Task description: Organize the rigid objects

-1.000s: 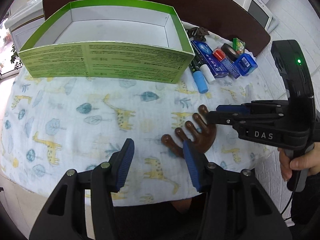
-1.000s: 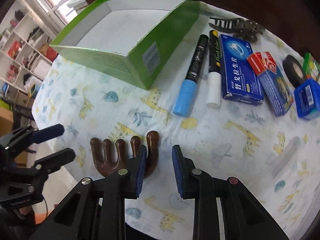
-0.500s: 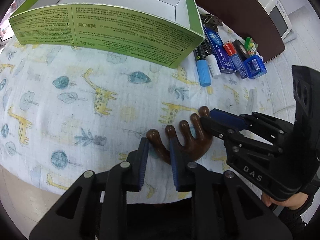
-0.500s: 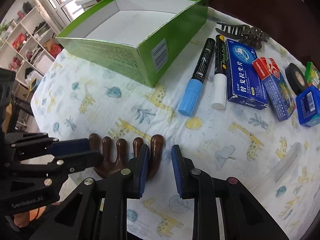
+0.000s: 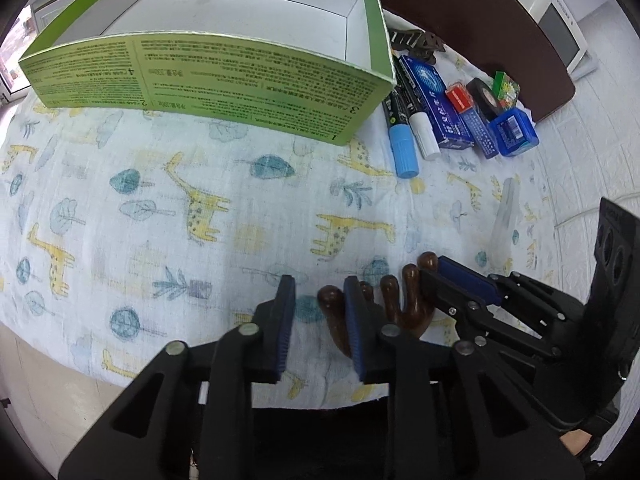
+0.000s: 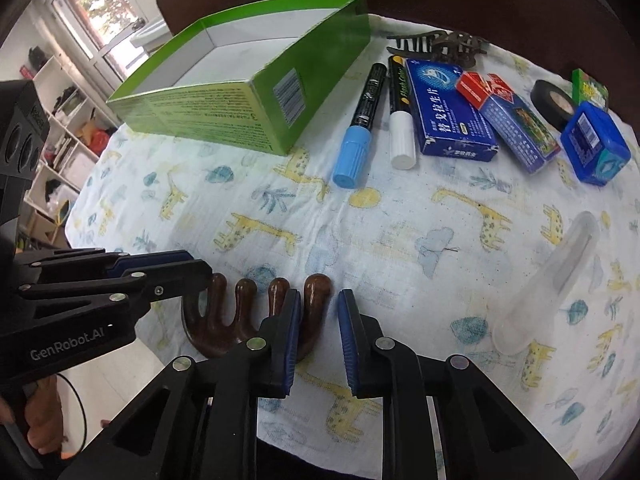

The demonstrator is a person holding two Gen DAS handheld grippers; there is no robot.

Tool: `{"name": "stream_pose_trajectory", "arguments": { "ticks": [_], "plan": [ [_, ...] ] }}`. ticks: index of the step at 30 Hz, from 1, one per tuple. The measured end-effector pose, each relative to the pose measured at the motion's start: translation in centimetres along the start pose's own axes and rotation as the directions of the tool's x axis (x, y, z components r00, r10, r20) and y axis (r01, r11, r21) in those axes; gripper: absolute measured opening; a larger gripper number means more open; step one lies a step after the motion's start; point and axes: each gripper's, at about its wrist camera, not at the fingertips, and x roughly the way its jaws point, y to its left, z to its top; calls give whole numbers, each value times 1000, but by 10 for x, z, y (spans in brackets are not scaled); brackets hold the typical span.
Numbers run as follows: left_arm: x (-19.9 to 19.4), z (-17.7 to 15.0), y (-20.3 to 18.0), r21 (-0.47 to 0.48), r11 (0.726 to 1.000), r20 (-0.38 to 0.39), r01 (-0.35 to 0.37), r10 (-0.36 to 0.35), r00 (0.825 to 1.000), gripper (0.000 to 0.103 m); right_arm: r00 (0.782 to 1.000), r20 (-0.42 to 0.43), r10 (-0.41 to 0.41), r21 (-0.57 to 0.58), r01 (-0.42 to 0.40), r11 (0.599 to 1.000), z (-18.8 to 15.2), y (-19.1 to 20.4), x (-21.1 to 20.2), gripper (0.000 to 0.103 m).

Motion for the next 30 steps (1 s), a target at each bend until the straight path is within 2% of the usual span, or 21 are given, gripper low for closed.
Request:
{"name": "stream_pose_trajectory", "arguments": {
  "ticks": [1, 4, 6, 13, 17, 19, 22, 26, 28, 30],
  "plan": [
    [-2, -1, 0, -1, 1000, 3, -16, 16, 1000, 40, 1000, 4, 10, 18, -10, 1000, -2, -4, -2, 21],
    [-1, -8, -6, 17, 999, -12, -41, 42, 999, 34, 999, 15, 38, 59, -39, 997, -6, -9, -6, 21],
    [-1, -11, -6, -6, 1000, -16, -21, 21, 1000, 28, 999, 25, 41, 75, -43, 996, -8, -8, -6, 21],
    [-18, 9, 10, -79, 995, 63, -56, 61, 996, 27, 996, 78, 36, 123, -46, 991, -11, -8, -4, 17],
    [-17, -2, -1, -28, 998, 15, -64, 64, 998, 27, 994, 84, 64, 141, -76, 987, -10, -12, -5, 17],
    [-7, -9, -7, -5, 999, -23, -45, 45, 999, 27, 992, 92, 87, 148, -100, 984, -11, -15, -8, 17],
    [7, -16, -11, -6, 999, -58, -47, 46, 997, 28, 992, 90, 86, 127, -97, 987, -12, -16, -15, 17],
    [9, -16, -12, -13, 999, -50, -51, 50, 998, 26, 992, 74, 100, 141, -109, 984, -20, -21, -19, 17],
    [8, -17, -13, -19, 999, -50, -49, 48, 998, 26, 987, 54, 151, 156, -158, 975, -23, -23, -17, 17],
    [8, -17, -13, -20, 999, -47, -50, 49, 998, 26, 985, 52, 166, 160, -172, 972, -24, -22, -15, 17]
  ]
}}
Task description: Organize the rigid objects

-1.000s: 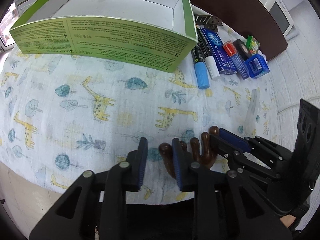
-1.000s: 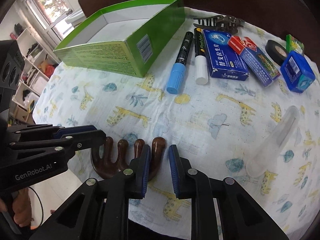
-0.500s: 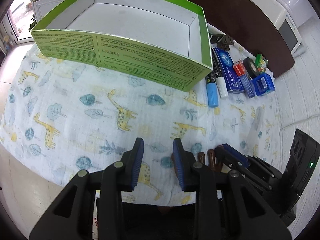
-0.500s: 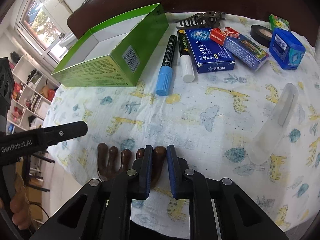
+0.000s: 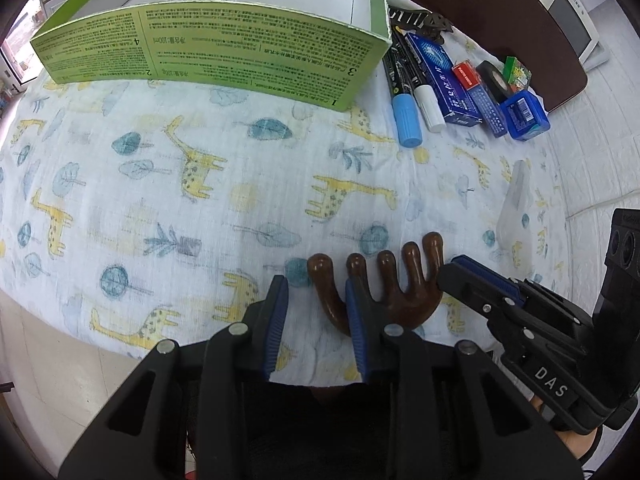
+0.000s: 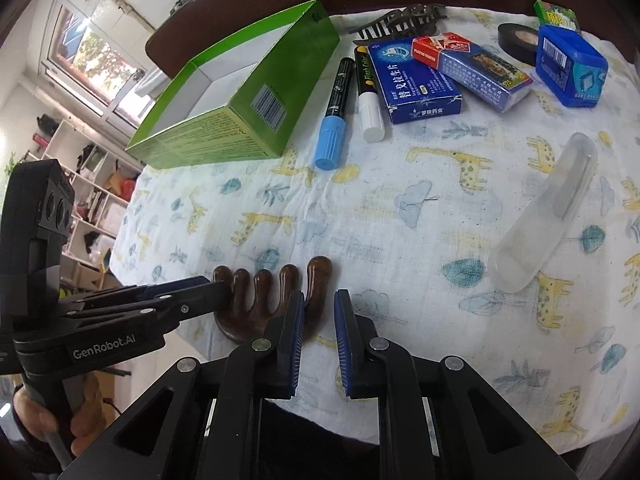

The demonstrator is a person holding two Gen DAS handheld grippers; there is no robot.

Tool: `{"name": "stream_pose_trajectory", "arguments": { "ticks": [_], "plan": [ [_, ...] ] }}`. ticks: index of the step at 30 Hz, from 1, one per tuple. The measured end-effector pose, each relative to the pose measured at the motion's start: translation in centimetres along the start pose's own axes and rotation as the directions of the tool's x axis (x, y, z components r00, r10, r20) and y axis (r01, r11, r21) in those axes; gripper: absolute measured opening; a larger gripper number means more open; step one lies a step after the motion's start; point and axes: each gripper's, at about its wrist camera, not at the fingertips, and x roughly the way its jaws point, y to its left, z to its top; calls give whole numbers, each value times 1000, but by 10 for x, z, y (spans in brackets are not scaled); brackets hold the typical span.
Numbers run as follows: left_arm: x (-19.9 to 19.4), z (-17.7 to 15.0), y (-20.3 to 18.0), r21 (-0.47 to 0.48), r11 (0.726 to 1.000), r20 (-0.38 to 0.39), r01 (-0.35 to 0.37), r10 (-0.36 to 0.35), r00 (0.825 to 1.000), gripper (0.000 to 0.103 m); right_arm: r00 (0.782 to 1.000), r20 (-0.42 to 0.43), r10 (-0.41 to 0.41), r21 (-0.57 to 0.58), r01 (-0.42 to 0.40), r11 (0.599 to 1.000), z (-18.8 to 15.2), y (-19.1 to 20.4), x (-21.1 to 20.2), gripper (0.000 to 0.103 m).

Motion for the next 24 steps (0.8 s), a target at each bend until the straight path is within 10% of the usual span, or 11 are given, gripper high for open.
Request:
{"name": "stream_pose_trajectory", "arguments": {
  "ticks": [11, 21, 24],
  "plan": [
    [-1, 1, -11, 81, 995, 27, -57, 55, 998, 11, 998, -35, -45, -67, 42, 997, 7, 15, 14, 17],
    [-11, 11, -24, 115, 986, 34, 124, -128, 991, 7, 996, 51, -69, -51, 72, 996, 16, 15, -8, 17],
    [-10, 12, -32, 140, 990, 58, 35, -44, 997, 7, 998, 41, -50, -85, 53, 995, 18, 28, -5, 13]
  ]
}}
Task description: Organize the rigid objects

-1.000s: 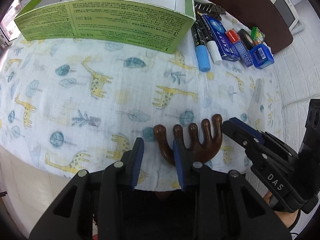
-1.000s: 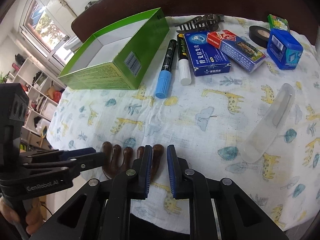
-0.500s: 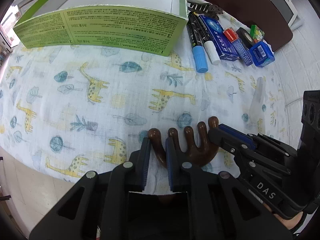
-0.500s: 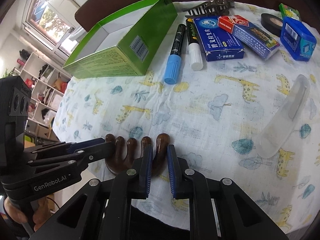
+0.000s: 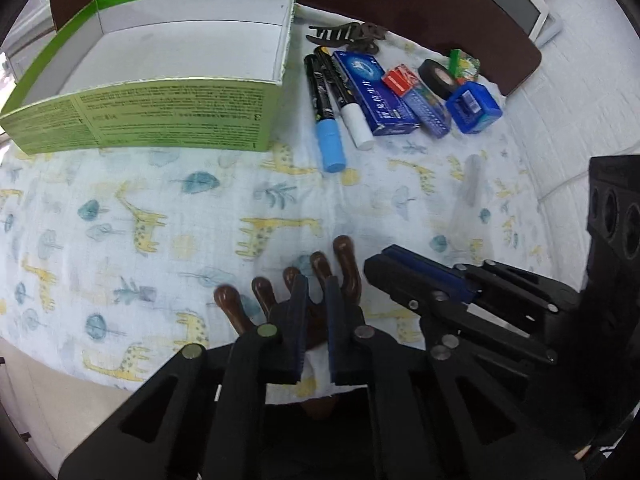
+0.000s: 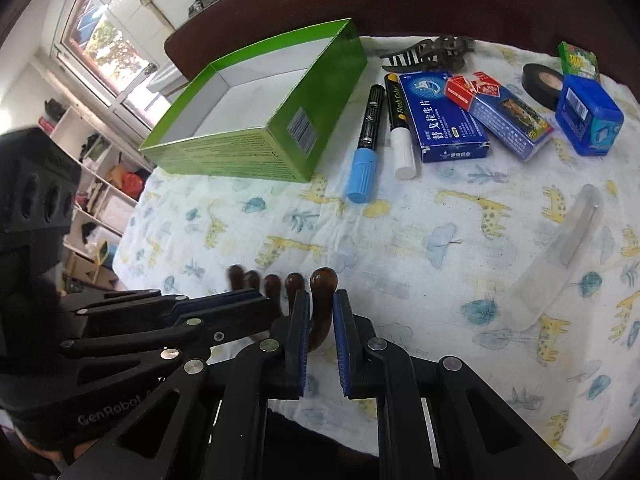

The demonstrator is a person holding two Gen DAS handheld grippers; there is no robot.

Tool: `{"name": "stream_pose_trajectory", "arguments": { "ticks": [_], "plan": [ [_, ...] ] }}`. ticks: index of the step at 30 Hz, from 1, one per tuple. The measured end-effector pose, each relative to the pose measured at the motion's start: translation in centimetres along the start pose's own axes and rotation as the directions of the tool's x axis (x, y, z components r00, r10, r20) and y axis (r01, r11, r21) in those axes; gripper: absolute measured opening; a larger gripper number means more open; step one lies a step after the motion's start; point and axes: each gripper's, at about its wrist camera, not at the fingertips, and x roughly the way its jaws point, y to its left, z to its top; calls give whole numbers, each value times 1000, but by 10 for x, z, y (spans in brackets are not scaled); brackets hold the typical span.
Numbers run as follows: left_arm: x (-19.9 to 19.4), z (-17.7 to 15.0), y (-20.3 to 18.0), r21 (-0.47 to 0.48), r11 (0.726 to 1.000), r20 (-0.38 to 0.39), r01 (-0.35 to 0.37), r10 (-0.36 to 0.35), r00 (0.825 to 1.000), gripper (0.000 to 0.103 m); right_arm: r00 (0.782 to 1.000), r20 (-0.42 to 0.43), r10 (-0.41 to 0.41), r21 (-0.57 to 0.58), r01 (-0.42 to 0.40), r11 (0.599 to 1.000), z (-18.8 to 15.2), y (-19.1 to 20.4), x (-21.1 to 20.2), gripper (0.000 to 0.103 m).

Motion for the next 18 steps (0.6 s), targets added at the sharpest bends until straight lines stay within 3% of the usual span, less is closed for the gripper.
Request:
{"name": "stream_pose_trajectory", "arguments": {
  "ticks": [3, 4, 5, 7, 10, 16, 18],
  "plan": [
    [0, -6, 12, -42, 999, -19, -3, 2, 1000, 11, 1000, -3, -29, 14, 29, 999, 1, -4, 3, 13],
    [-4, -9, 17, -50, 998, -7, -27, 26, 1000, 20, 1000, -3, -6, 40, 6, 999, 0, -9, 2, 13],
    [-7, -10, 24, -67, 997, -4, -47, 47, 999, 37, 1000, -8, 3, 57, -3, 998, -1, -13, 1, 13],
    [-14, -14, 38, -122, 992, -2, -44, 45, 999, 51, 999, -33, 19, 74, -17, 997, -2, -17, 1, 13],
    [-21, -21, 50, -167, 984, -18, -59, 57, 998, 50, 995, -72, 63, 59, -58, 997, -3, -13, 6, 13],
    [-2, -29, 48, -212, 977, -67, -2, -13, 998, 46, 991, -133, 29, -57, -37, 998, 8, 4, 24, 16],
    [-2, -25, 43, -208, 978, -39, 1, -10, 999, 41, 986, -164, 38, -64, -49, 997, 11, 5, 33, 19]
  ]
}}
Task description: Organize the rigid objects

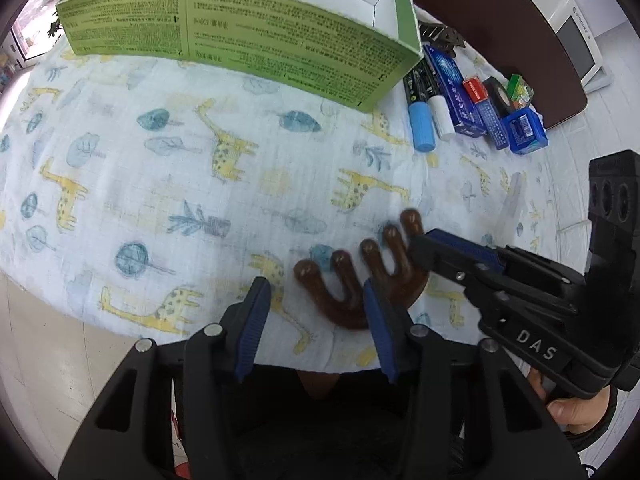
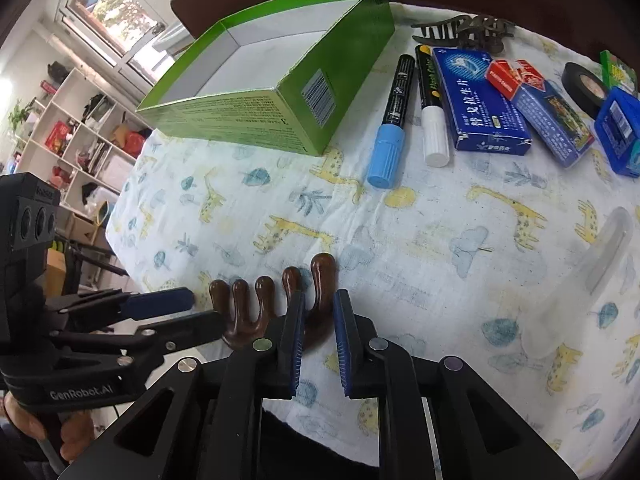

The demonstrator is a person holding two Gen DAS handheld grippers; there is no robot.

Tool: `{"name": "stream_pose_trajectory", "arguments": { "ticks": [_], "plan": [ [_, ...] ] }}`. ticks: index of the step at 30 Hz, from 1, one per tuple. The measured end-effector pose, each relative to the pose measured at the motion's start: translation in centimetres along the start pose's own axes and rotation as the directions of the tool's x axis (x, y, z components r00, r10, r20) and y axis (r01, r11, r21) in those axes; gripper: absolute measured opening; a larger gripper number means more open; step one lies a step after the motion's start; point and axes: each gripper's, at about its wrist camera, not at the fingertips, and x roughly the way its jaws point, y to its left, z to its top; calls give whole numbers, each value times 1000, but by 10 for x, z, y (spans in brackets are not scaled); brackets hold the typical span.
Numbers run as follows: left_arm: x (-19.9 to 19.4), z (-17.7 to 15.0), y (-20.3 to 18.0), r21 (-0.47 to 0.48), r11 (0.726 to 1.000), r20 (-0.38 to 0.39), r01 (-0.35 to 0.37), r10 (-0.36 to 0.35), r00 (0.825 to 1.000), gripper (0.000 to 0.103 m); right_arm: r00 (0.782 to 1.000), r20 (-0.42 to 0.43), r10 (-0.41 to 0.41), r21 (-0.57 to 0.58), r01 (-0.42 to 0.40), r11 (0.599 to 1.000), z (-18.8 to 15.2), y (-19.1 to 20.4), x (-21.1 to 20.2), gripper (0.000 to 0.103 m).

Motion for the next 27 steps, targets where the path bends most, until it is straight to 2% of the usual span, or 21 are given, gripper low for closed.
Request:
{"name": "stream_pose_trajectory", "arguments": {
  "ticks": [1, 5, 8, 13, 21, 24, 25, 26, 27],
  "plan": [
    [4, 2, -2, 3, 1000, -18, 10, -10, 1000, 39, 1000, -9, 8, 7, -8, 1000, 1, -2, 4, 21],
    [5, 2, -11, 35, 999, 8, -36, 36, 999, 40, 998, -17, 67, 41, -67, 997, 3, -7, 7, 22],
    [7, 1, -14, 45, 998, 25, -51, 50, 998, 39, 999, -14, 46, 34, -45, 998, 0, -4, 5, 22],
    [3, 5, -18, 45, 998, 47, -31, 29, 998, 39, 997, 57, -41, 4, 41, 999, -4, 7, -3, 21],
    [-25, 24, -28, 63, 998, 182, -13, 2, 983, 39, 982, 177, -57, 11, 56, 998, 6, 6, -30, 21],
    [-30, 31, -27, 58, 998, 201, 17, -29, 979, 39, 976, 212, -45, 9, 44, 999, 13, 8, -39, 21],
    [-32, 32, -28, 64, 996, 199, 56, -68, 978, 33, 973, 227, -45, 5, 45, 999, 15, 10, -42, 21],
    [-34, 33, -31, 73, 993, 191, 90, -102, 976, 20, 968, 246, -47, -4, 49, 999, 16, 12, -45, 15],
    [-37, 34, -35, 87, 992, 198, 95, -111, 974, 14, 968, 252, -11, -14, 15, 1000, 18, 14, -48, 12]
  ]
}}
